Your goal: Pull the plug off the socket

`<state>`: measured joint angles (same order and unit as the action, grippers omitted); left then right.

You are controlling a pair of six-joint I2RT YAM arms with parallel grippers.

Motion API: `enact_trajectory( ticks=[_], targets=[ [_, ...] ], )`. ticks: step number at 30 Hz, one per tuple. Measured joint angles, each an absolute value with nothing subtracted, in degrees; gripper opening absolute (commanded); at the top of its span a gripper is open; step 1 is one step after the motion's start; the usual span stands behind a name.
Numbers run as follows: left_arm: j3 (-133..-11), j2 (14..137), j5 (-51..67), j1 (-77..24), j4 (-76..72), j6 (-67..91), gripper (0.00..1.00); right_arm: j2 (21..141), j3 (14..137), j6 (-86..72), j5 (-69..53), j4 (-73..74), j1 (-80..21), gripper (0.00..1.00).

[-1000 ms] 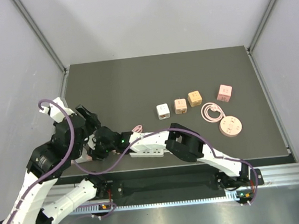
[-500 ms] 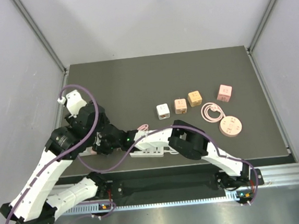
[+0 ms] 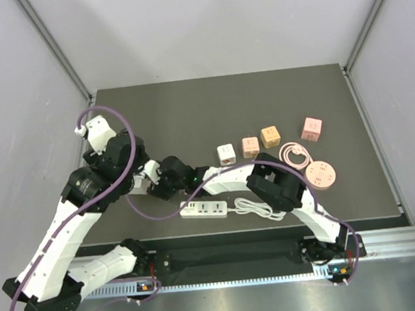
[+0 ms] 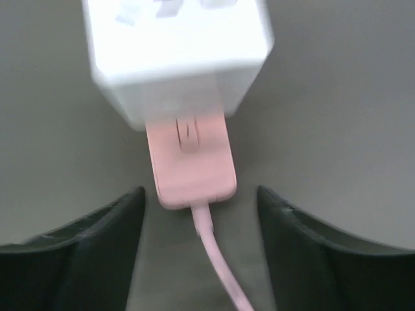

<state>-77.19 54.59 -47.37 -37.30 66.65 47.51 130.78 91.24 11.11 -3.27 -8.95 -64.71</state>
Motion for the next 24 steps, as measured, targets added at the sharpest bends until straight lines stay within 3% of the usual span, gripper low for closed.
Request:
enact_trajectory(
  ticks=[4, 10, 16, 24],
  targets=[
    [-75.7, 57.3, -42.4, -31.6, 63.9, 44.8, 0.84, 128.3, 86.1, 10.6, -6.5, -10.0, -62.5, 0.82],
    [-72.7, 60.9, -30.5, -17.8, 59.5, 40.9, 0.86, 123.2, 80.4, 7.7, -10.8, -11.9, -59.8, 0.86],
    [-70.8, 60.2, -20.0, -7.0, 57.3, 40.1, 0.94, 118.3, 77.5, 3.9, -14.4, -14.2, -58.2, 0.86],
    [-61.6, 63.8, -9.7, -1.0, 53.4, 46.8, 0.92, 116.2, 77.7, -5.0, -20.3, -19.6, -57.8, 0.83]
  ],
)
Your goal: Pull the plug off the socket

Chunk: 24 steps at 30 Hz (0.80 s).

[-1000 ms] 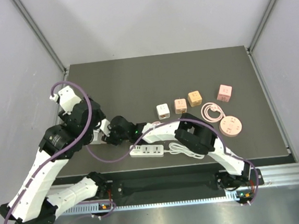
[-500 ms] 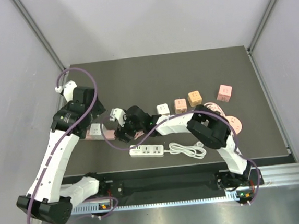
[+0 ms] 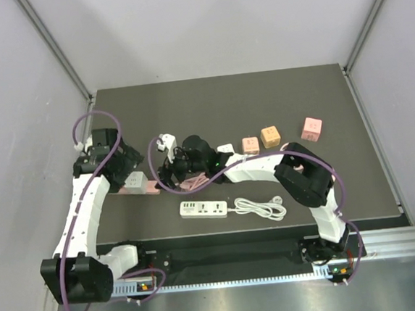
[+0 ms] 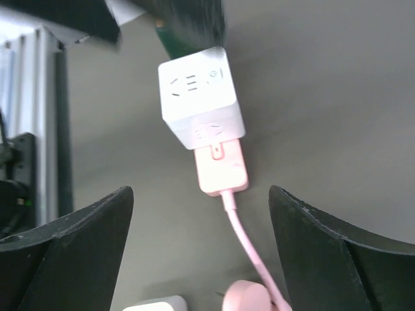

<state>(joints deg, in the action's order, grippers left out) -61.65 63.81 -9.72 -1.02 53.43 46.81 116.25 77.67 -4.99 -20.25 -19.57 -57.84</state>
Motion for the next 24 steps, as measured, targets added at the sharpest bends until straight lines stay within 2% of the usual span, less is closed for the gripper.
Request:
enact_trajectory(
  ticks=[6, 12, 13, 16, 18, 22, 24],
  targets=[
    [-57.0, 64.8, -8.6, -0.9, 53.2, 56.6, 0.89, 117.9, 79.2, -8.5, -22.5, -20.2, -57.6, 0.74],
    [-57.0, 69.8, -11.7, -0.8, 53.6, 63.7, 0.89, 120.2, 80.5, -9.7, -25.4, -20.4, -57.5, 0.51],
    [-56.9, 70.5, -11.7, -0.8, 53.5, 64.5, 0.89, 120.9, 80.8, -9.9, -26.0, -20.7, -57.5, 0.43],
    [-56.5, 72.1, -11.7, -0.8, 52.9, 66.5, 0.88, 122.9, 81.7, -11.0, -27.5, -21.5, -57.5, 0.33],
    [-56.3, 73.1, -11.9, -0.8, 52.7, 67.6, 0.88, 124.7, 82.9, -11.6, -28.2, -21.5, -57.5, 0.32],
    [-56.3, 74.3, -13.1, -0.8, 52.2, 69.2, 0.88, 128.0, 85.5, -12.9, -28.8, -21.5, -57.5, 0.2],
    [-55.8, 74.6, -13.7, -0.8, 51.9, 70.0, 0.88, 129.6, 86.9, -13.6, -28.8, -21.4, -57.5, 0.17]
  ],
)
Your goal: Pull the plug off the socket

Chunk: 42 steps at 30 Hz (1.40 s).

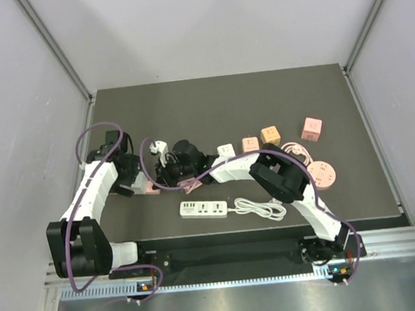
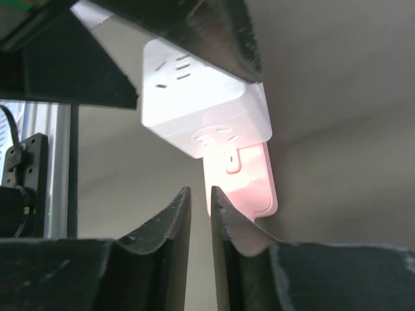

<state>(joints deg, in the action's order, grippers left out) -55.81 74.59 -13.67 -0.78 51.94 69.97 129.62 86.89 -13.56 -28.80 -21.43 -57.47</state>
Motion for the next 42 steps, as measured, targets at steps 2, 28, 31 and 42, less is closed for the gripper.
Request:
enact_trajectory(
  ticks=[2, 28, 31, 42],
  targets=[
    [-55.1, 74.7, -14.2, -0.8, 51.9, 70.8, 0.87, 131.1, 88.4, -13.8, -28.7, -21.5, -57.5, 0.13],
    [-53.5, 75.3, -13.5, 0.3, 49.5, 73.3, 0.0, 135.7, 93.0, -19.2, -23.5, -20.3, -58.9, 0.0],
    [-54.3, 75.6, -13.6, 0.3, 50.5, 73.3, 0.0, 135.7, 92.6, -20.5, -22.7, -20.6, -59.4, 0.0],
    [-58.5, 79.1, -13.9, 0.8, 55.3, 72.9, 0.0, 136.6, 95.7, -24.2, -20.0, -16.4, -60.9, 0.0]
  ],
)
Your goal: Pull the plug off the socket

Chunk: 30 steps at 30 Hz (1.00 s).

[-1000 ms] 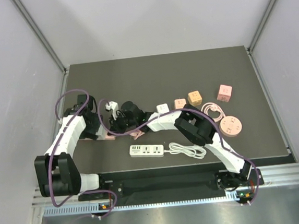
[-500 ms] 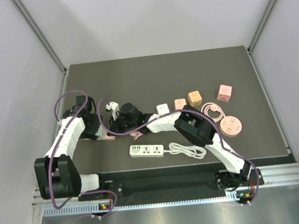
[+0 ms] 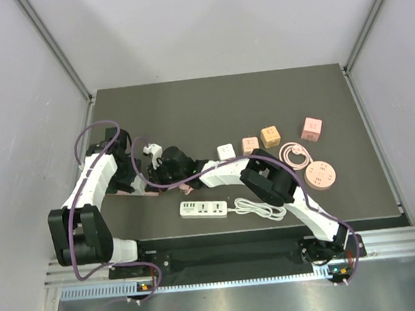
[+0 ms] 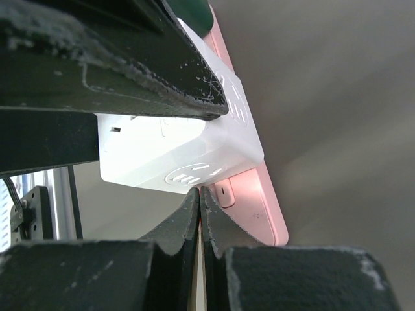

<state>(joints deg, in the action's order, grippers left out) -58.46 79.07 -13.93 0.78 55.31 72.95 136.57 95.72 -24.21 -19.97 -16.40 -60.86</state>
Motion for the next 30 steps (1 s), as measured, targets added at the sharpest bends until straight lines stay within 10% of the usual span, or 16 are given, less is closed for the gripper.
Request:
enact_trajectory(
  ticks=[30],
  targets=[
    [-59.3, 76.6, -15.7, 1.1, 57.3, 70.7, 0.0, 139.5, 100.2, -30.7, -22.0, -15.6, -60.2, 0.0]
  ],
)
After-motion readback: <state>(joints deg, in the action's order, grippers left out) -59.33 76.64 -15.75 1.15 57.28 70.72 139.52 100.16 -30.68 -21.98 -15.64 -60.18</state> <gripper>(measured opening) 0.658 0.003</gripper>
